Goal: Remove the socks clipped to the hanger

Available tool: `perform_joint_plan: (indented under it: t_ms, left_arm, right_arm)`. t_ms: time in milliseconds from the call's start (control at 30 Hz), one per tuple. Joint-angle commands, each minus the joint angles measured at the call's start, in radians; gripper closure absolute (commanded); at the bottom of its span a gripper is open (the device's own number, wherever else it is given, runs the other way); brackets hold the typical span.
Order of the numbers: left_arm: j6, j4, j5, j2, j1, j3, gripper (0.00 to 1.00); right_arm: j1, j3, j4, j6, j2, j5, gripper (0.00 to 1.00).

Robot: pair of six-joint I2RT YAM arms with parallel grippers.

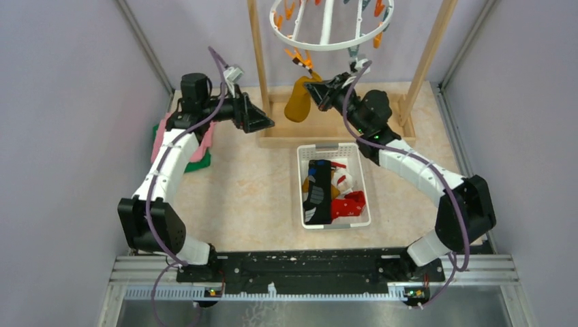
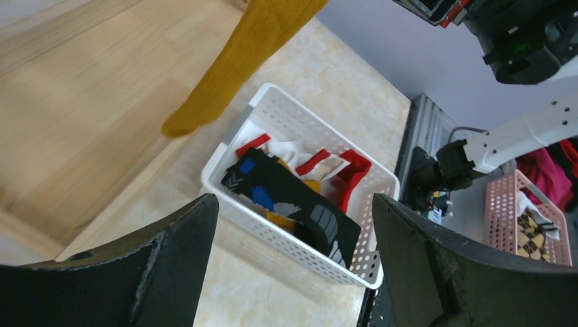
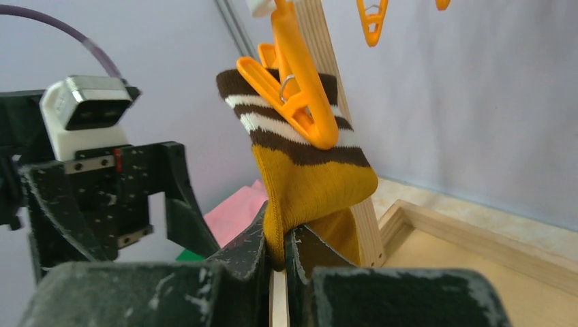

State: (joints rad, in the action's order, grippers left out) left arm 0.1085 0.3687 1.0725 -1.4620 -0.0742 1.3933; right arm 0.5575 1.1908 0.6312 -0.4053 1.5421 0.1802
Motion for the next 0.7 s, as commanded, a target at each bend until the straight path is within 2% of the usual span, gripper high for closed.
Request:
perform_joint_plan:
  t_ms: [0,233,333,433,667]
  left_arm:
    - [0.115,-0.211,0.058,-0.045,-0.090,0.046,0.12]
    - [0.160,-0.250,0.055,-0.055,-0.178,0.025,0.14]
    - [0.208,-0.294,0.042,-0.020,-0.204,-0.020,0.12]
    - [0.224,-0.326,0.046,0.002,-0.232,-0.051,0.10]
    - [0.262,-0.355,0.092,-0.022,-0.243,-0.001,0.01]
  right_arm:
    - [-0.057,-0.013,-0.085,-0.140,-0.105,0.174,1.00]
    - [-0.110,-0.103,-0.257,-0.150,-0.271,0.249,1.00]
    - [-0.145,-0.111,-0.305,-0.166,-0.297,0.340,1.00]
    - [-0.154,-0.103,-0.315,-0.200,-0.276,0.448,1.00]
    - [-0.155,0.001,-0.220,-0.387,-0.101,0.672,1.00]
